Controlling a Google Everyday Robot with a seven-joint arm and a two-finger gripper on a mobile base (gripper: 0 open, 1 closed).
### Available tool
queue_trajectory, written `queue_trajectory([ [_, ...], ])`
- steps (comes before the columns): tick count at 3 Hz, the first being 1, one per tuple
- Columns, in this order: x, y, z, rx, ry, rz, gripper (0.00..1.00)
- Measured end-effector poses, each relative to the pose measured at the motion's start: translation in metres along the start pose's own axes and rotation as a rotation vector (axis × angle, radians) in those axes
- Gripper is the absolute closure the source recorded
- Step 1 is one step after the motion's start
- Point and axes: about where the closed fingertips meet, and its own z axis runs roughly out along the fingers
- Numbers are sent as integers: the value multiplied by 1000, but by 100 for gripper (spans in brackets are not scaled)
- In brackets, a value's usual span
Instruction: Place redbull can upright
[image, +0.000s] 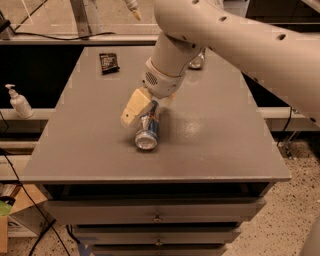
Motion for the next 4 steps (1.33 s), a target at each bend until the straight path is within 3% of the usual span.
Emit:
queue_trajectory([
  [2,6,7,2,-5,26,4,63],
  [3,4,7,-4,0,9,-11,87],
  [4,-2,6,-15,-18,-63,-45,100],
])
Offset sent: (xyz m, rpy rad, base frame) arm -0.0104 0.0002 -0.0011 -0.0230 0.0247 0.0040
